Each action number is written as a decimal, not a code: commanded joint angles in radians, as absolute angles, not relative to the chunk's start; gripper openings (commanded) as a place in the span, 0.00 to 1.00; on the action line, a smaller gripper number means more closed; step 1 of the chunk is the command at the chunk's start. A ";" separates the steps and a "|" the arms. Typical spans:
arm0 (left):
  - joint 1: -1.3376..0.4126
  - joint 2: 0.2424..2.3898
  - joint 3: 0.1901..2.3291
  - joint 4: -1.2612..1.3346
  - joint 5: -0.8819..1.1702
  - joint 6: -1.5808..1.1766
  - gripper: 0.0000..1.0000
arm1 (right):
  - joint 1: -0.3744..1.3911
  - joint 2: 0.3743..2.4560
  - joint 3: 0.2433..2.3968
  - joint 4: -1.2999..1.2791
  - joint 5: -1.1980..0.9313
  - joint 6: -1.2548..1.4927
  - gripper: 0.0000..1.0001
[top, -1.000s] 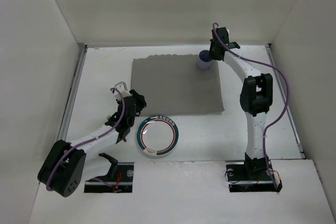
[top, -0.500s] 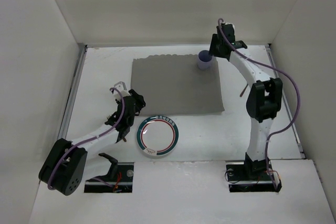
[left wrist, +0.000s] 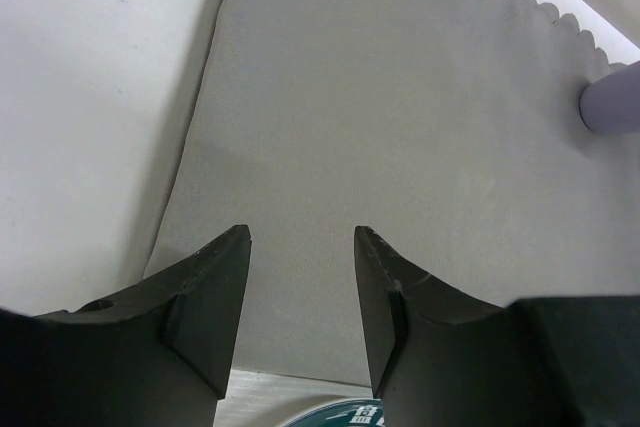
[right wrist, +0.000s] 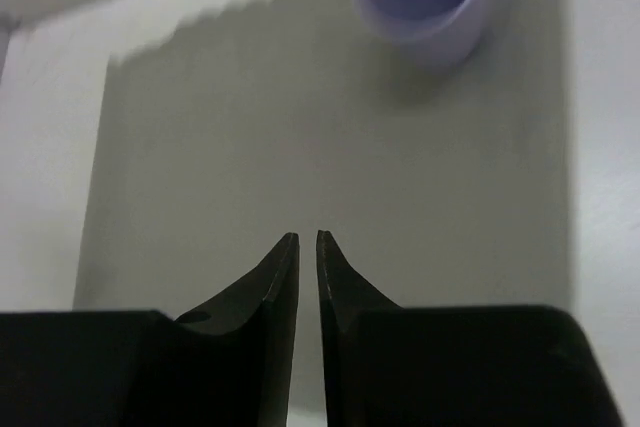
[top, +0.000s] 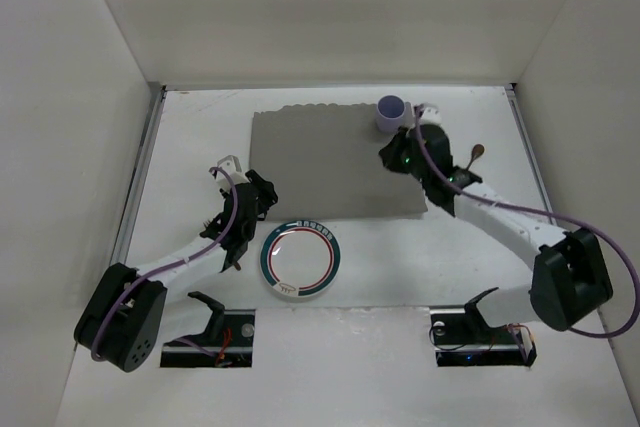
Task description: Set the dinner table for one person
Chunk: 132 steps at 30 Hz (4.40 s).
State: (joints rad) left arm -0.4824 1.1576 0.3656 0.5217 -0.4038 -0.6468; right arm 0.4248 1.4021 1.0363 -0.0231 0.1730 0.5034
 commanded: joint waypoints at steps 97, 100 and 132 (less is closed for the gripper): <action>-0.510 1.132 0.345 0.603 -0.422 -0.700 0.44 | 0.125 1.465 0.859 0.037 0.308 0.647 0.18; -0.516 1.147 0.348 0.607 -0.422 -0.698 0.44 | 0.059 1.508 0.911 -0.008 0.396 0.615 0.25; -0.466 1.123 0.330 0.618 -0.362 -0.719 0.44 | -0.038 1.756 1.043 -0.178 0.344 0.546 0.29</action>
